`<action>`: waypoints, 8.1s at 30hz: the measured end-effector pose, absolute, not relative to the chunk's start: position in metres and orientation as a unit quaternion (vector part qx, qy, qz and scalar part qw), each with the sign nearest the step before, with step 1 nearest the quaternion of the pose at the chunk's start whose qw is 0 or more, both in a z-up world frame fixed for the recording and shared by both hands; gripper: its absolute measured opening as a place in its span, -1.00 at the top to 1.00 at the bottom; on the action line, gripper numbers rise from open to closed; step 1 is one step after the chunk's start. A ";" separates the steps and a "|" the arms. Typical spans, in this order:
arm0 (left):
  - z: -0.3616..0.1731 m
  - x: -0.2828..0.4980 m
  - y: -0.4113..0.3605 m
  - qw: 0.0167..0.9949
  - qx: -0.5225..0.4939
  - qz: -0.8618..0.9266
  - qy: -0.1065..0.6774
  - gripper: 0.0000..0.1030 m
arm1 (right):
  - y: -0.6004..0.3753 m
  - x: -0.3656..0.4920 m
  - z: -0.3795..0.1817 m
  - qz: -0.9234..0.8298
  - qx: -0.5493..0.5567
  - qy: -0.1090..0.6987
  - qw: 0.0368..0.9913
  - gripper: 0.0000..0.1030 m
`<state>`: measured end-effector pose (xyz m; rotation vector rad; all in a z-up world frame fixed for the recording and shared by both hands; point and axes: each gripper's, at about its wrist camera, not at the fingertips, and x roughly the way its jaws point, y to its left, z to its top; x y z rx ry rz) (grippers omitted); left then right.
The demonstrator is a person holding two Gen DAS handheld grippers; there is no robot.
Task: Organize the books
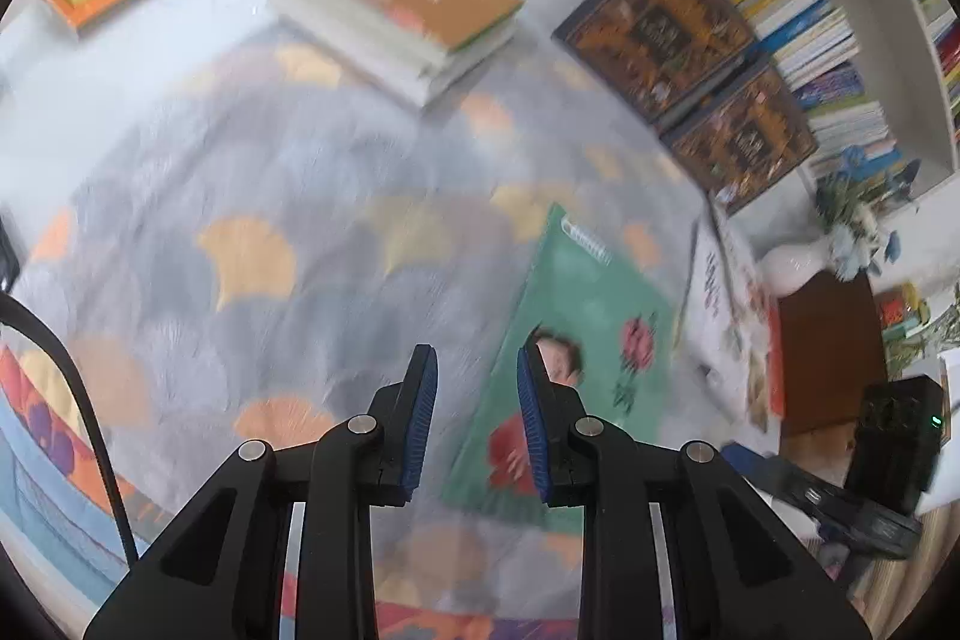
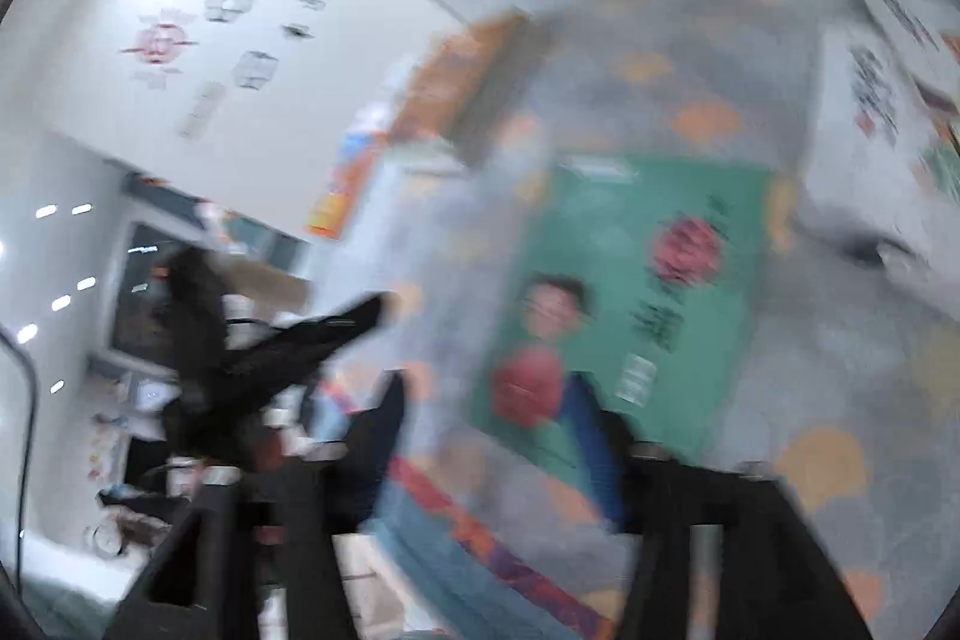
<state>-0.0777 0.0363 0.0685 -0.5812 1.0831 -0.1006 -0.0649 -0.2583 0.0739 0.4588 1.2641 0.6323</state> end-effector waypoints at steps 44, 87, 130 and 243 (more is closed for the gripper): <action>0.040 -0.084 -0.019 0.787 -0.282 -0.165 0.524 0.74 | -0.268 -0.076 0.011 0.224 0.138 0.599 0.756 0.32; 0.044 -0.028 -0.040 0.716 -0.293 -0.224 0.592 0.82 | -0.296 -0.070 0.022 0.189 0.272 0.572 0.750 0.45; 0.082 0.165 0.223 0.793 -0.300 -0.243 0.471 0.79 | -0.002 0.138 0.105 0.222 0.136 0.491 0.831 0.42; 0.027 -0.085 -0.096 0.753 -0.277 -0.217 0.556 0.69 | -0.353 -0.100 0.011 0.136 0.136 0.552 0.812 0.19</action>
